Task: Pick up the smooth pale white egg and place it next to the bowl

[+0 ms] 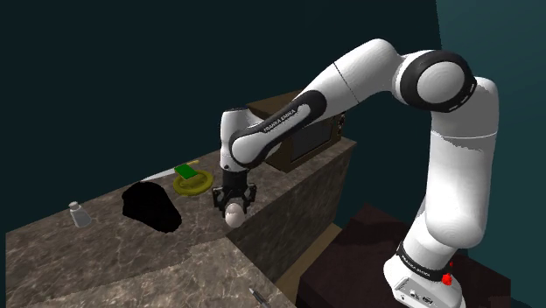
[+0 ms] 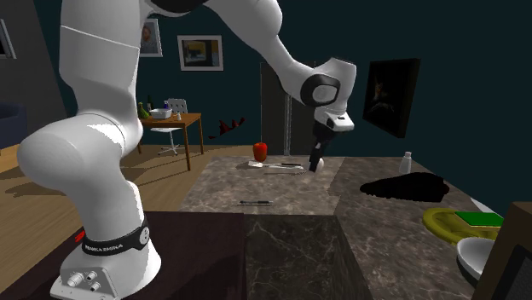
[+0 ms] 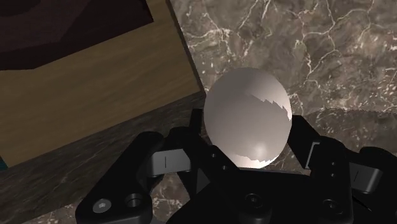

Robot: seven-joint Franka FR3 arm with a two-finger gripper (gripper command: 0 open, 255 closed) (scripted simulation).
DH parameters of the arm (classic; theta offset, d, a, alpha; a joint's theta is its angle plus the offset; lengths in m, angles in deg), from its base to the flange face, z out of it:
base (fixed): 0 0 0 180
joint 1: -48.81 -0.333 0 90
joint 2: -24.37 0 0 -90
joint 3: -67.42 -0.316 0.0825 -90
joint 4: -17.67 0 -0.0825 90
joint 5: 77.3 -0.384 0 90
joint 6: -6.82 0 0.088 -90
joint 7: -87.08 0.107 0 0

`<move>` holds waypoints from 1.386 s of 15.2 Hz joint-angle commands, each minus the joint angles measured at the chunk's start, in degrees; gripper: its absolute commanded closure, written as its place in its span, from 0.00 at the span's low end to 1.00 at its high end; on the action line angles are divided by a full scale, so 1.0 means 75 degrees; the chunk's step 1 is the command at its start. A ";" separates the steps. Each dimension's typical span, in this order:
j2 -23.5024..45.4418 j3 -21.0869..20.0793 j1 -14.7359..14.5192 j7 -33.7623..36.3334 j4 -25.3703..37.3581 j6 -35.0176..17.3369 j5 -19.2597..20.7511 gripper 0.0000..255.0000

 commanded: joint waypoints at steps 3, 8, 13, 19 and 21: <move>0.0435 0.0274 0.0355 -0.0538 0.0625 0.0319 0.0154 1.00; 0.1029 0.0571 0.0739 -0.1116 0.1599 0.0832 0.0335 1.00; 0.1782 0.0837 0.1063 -0.1632 0.2852 0.1450 0.0516 1.00; 0.2961 0.1115 0.1360 -0.2181 0.4873 0.2405 0.0726 1.00; 0.3458 0.1200 0.1430 -0.2350 0.5743 0.2810 0.0793 1.00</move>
